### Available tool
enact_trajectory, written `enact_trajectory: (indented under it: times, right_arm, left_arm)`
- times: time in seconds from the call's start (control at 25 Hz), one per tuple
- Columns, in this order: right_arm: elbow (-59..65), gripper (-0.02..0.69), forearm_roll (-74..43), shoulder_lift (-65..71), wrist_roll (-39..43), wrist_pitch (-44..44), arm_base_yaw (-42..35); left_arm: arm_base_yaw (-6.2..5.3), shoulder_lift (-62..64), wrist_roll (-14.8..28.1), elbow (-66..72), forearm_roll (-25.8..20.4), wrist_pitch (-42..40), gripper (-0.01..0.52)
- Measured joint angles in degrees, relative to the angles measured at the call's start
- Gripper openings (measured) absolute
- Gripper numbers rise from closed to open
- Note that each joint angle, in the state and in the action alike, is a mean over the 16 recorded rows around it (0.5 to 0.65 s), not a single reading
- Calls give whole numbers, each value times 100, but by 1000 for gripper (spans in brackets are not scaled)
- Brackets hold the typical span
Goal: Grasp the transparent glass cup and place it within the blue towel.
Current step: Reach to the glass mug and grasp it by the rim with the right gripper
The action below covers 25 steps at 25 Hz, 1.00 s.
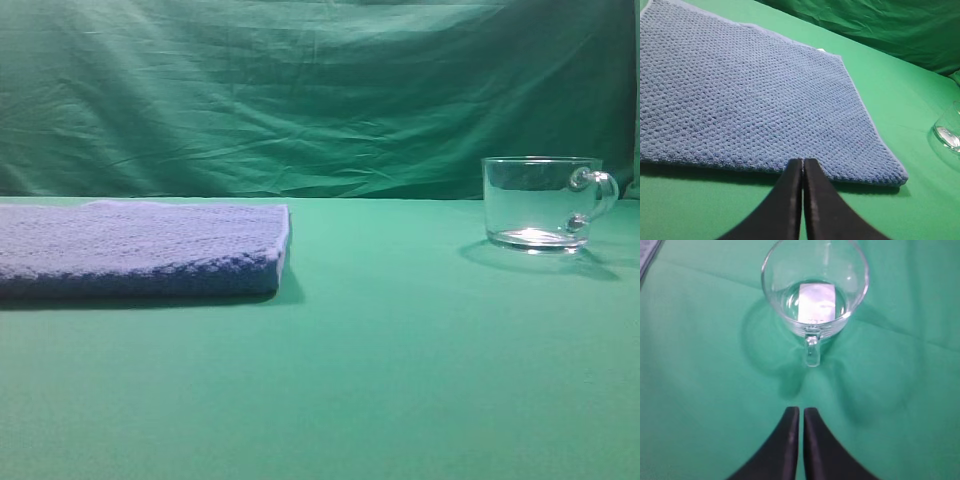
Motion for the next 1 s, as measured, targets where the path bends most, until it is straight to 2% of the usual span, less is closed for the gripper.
enact_trajectory:
  times: [0.2,0.32,0.4,0.76,0.88,1.0]
  right_arm:
    - [-329,528,-44,718,-1,-116,28]
    - [-493,539,-50,1092,-1,-224,28]
    - [-583,496,-51,1304,-3,-300,28]
    - [-886,206,-51,1843,-61,-510,28]
    - [-1038,139,-17,1890,-86,-426,35]
    - [-1276,104,25,1889,-111,-299,86]
  left_arm:
    - [0,0,0,0,0,0,0]
    - [0,0,0,0,0,0,0]
    - [0,0,0,0,0,0,0]
    - [0,0,0,0,0,0,0]
    - [0,0,0,0,0,0,0]
    - [0,0,0,0,0,0,0]
